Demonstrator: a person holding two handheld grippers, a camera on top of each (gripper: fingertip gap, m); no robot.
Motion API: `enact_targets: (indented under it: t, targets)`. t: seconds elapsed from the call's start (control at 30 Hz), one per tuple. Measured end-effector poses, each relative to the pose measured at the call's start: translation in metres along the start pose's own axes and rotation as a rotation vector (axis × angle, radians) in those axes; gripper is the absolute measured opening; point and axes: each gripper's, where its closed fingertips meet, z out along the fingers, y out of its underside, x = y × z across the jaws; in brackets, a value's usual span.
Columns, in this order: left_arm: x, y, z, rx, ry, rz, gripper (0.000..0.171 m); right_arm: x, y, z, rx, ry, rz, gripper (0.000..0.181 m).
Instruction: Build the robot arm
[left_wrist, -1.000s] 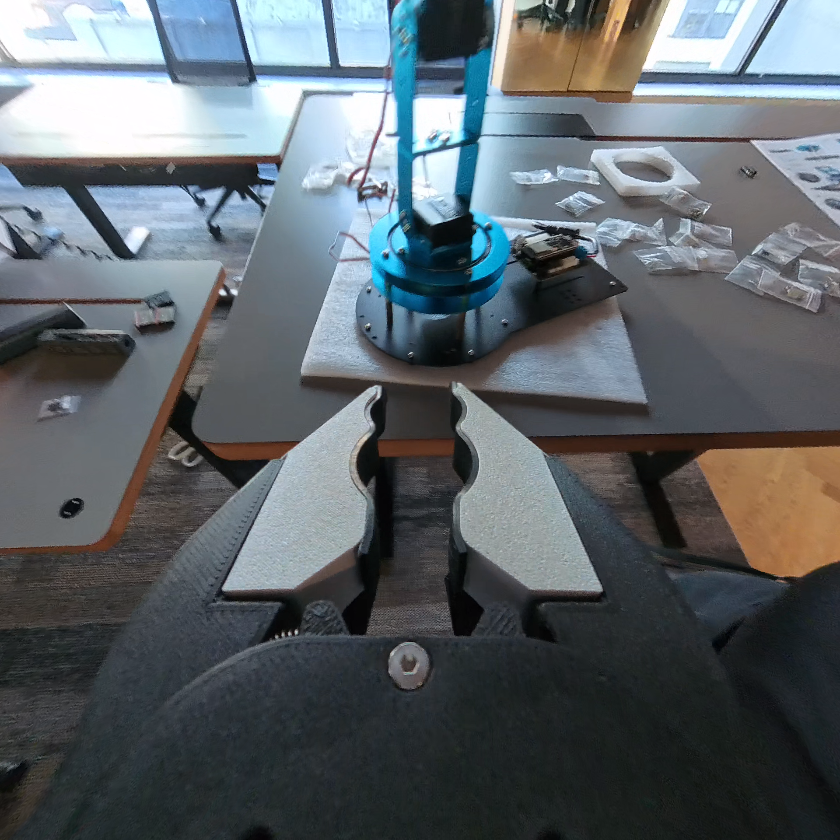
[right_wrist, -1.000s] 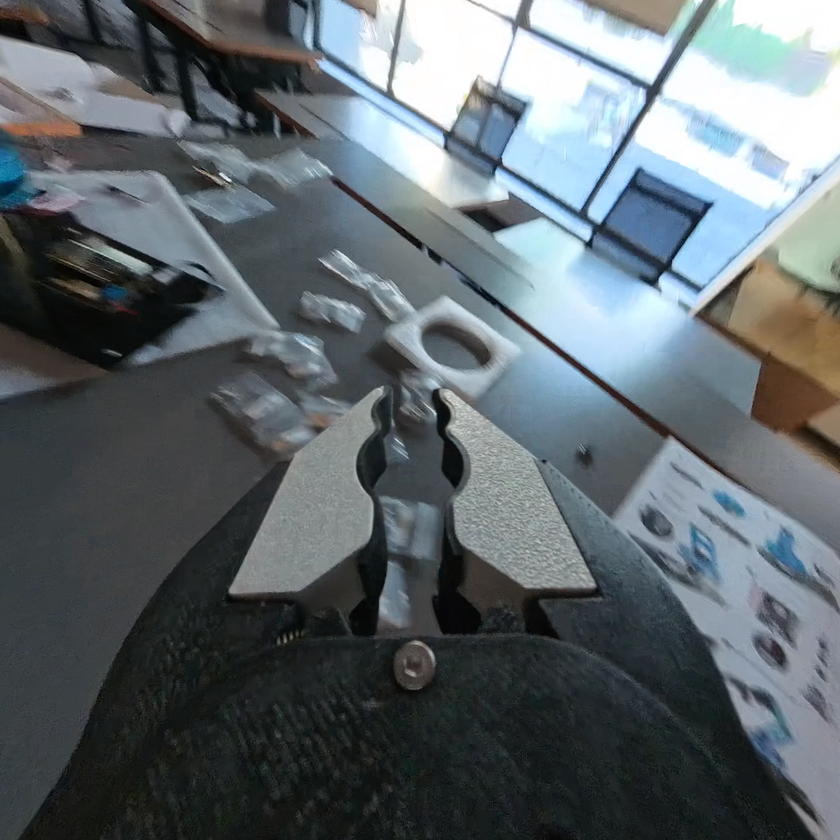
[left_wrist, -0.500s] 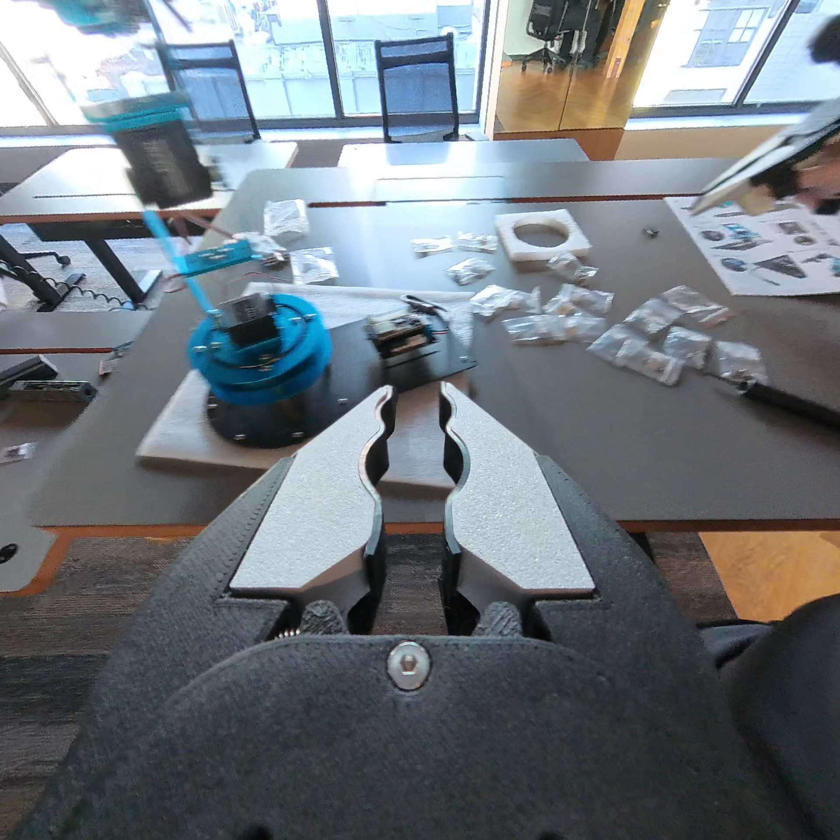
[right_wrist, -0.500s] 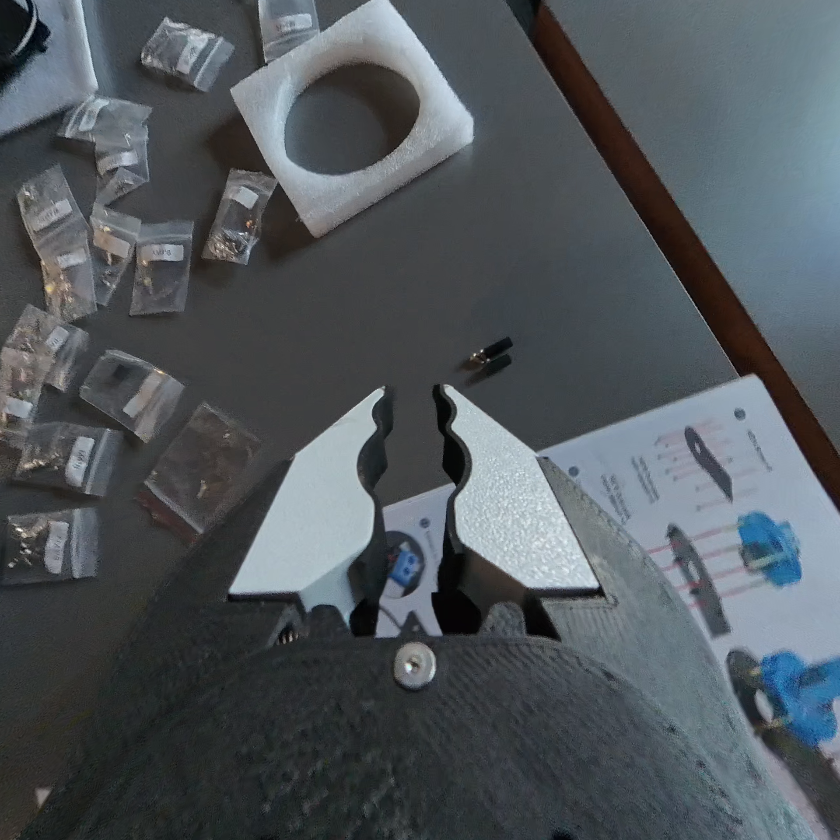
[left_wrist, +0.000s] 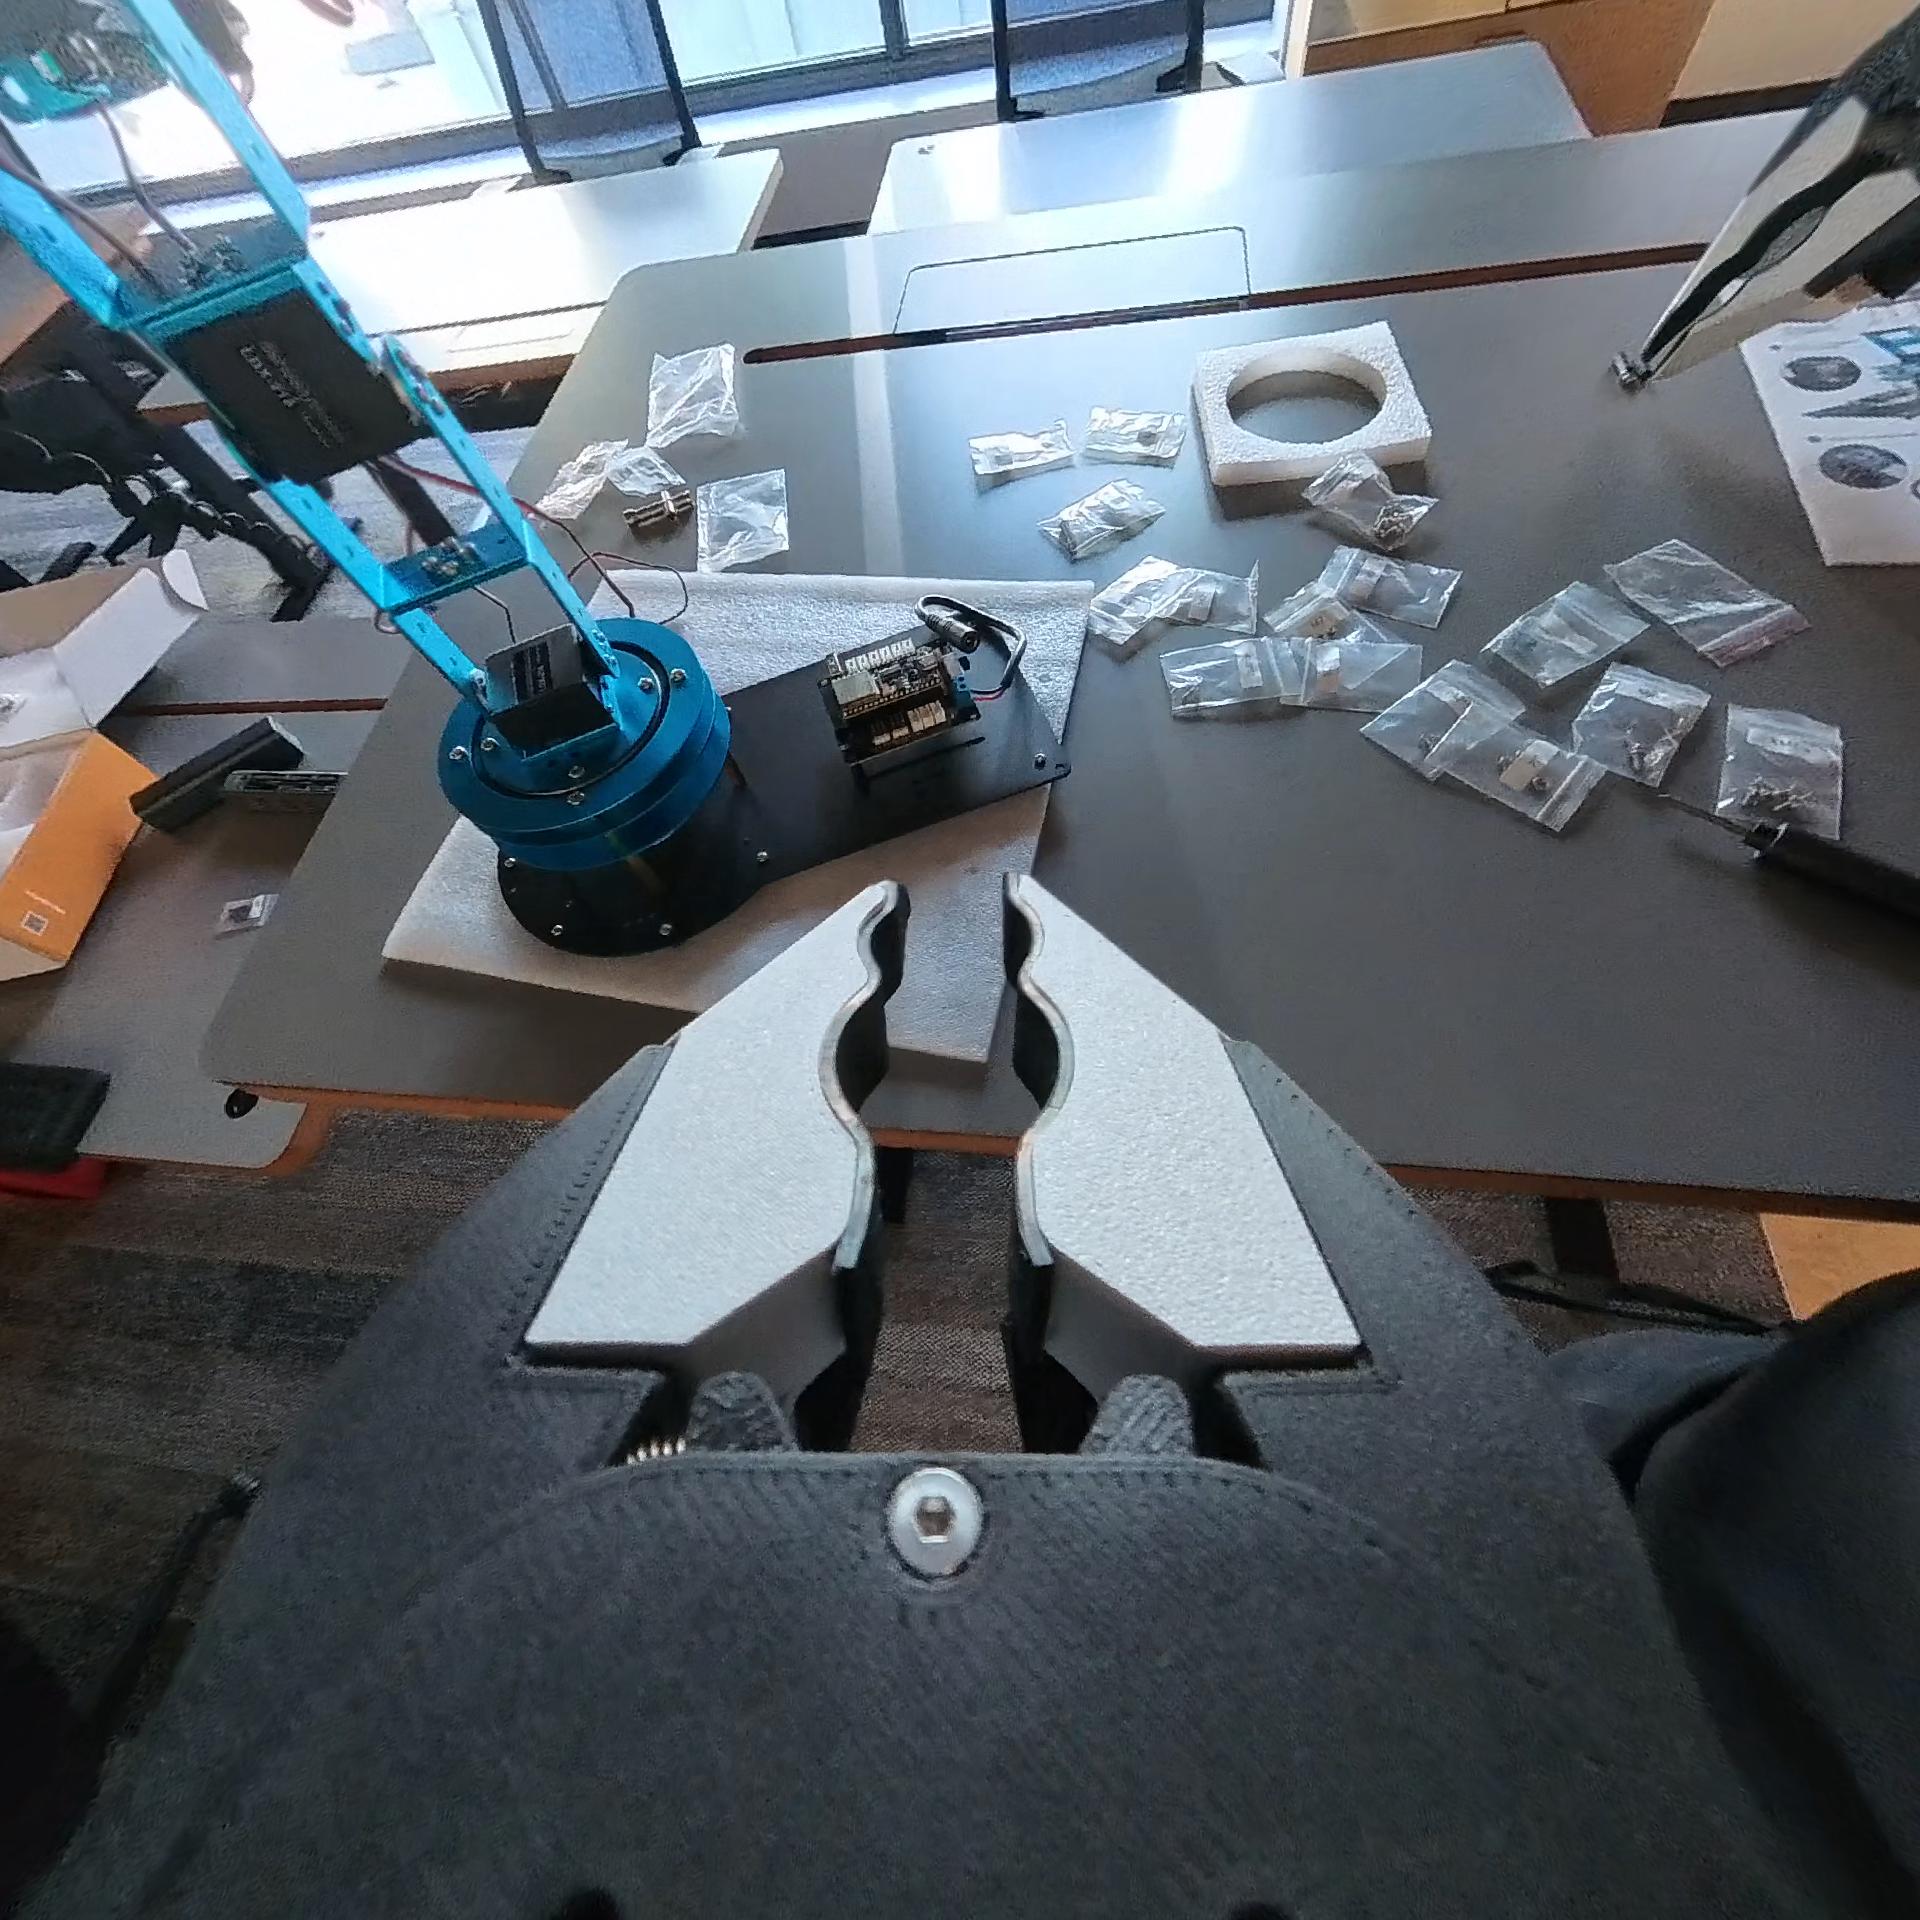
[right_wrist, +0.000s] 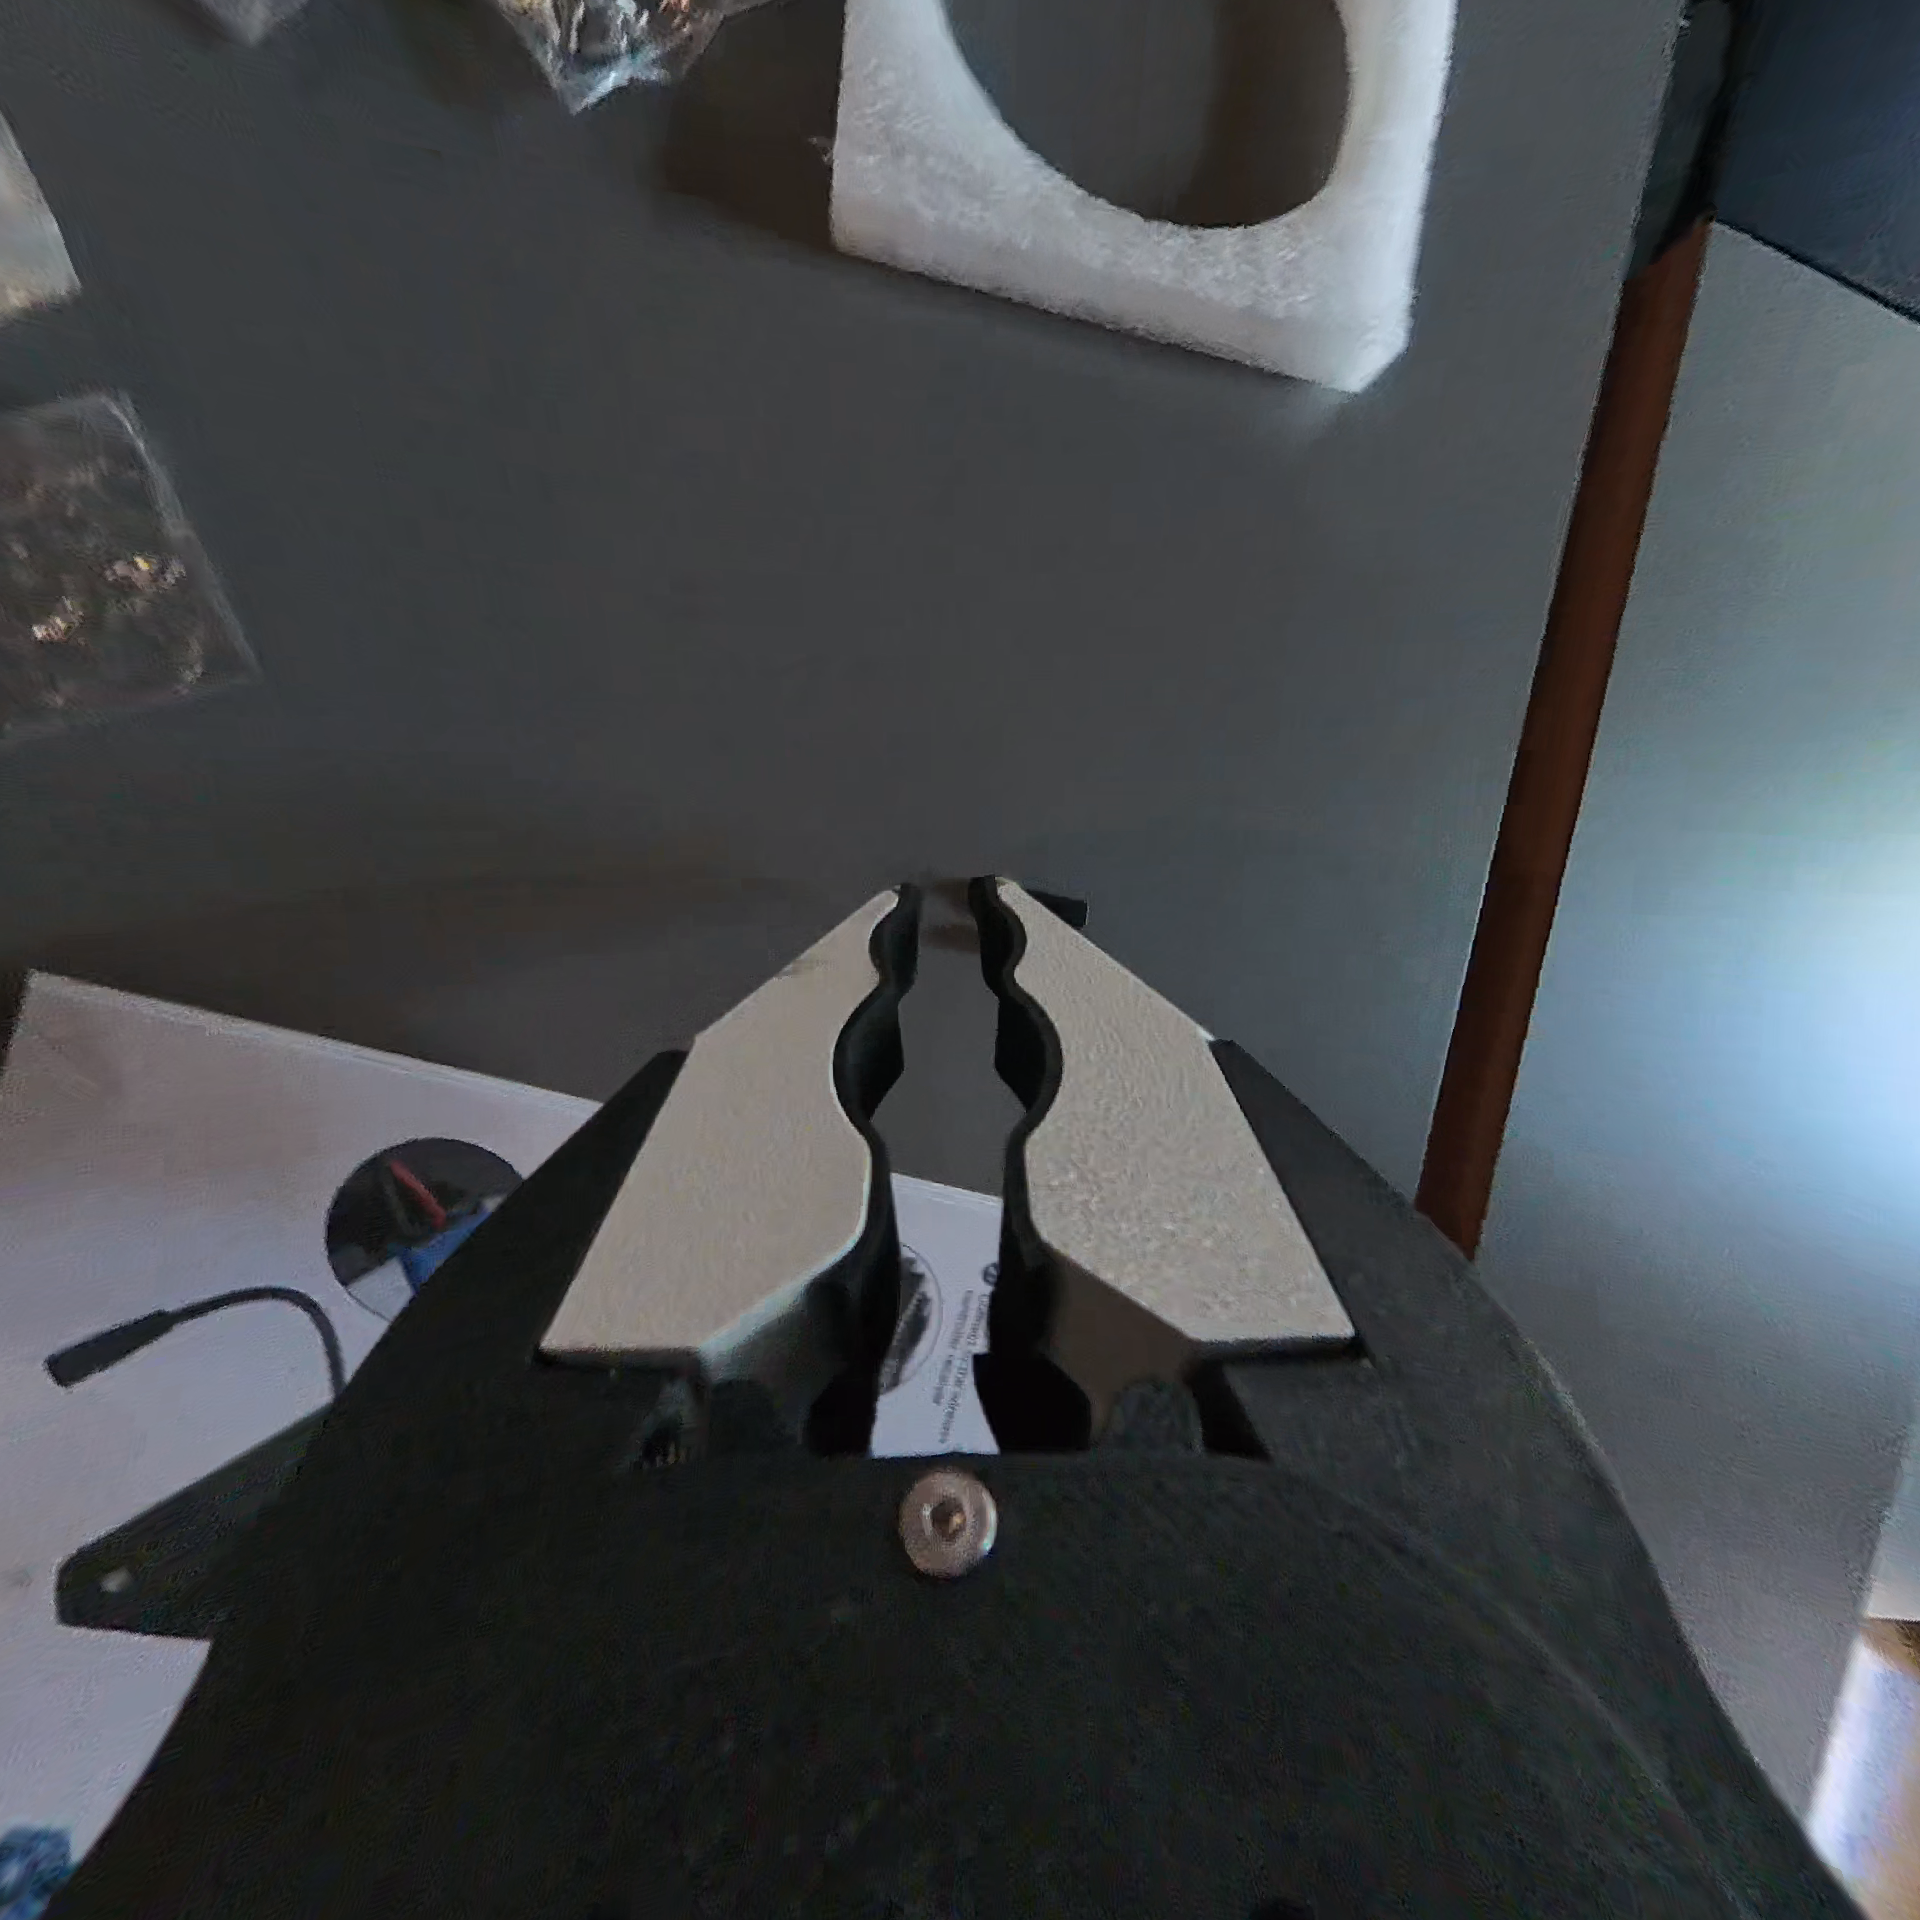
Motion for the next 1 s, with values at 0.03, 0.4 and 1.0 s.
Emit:
enact_targets:
  t: [0.03,0.4,1.0]
  targets:
    - [0.002,0.000,0.001,-0.002,-0.002,-0.001,0.016,0.001,0.003,0.002,-0.032,-0.001,-0.029,0.011]
    - [0.014,0.004,0.005,-0.018,-0.013,-0.016,0.016,0.002,0.003,0.010,-0.126,-0.025,-0.150,0.012]
    - [0.008,0.004,-0.013,0.002,-0.071,-0.024,0.016,0.003,0.004,-0.012,-0.067,-0.031,-0.078,0.014]
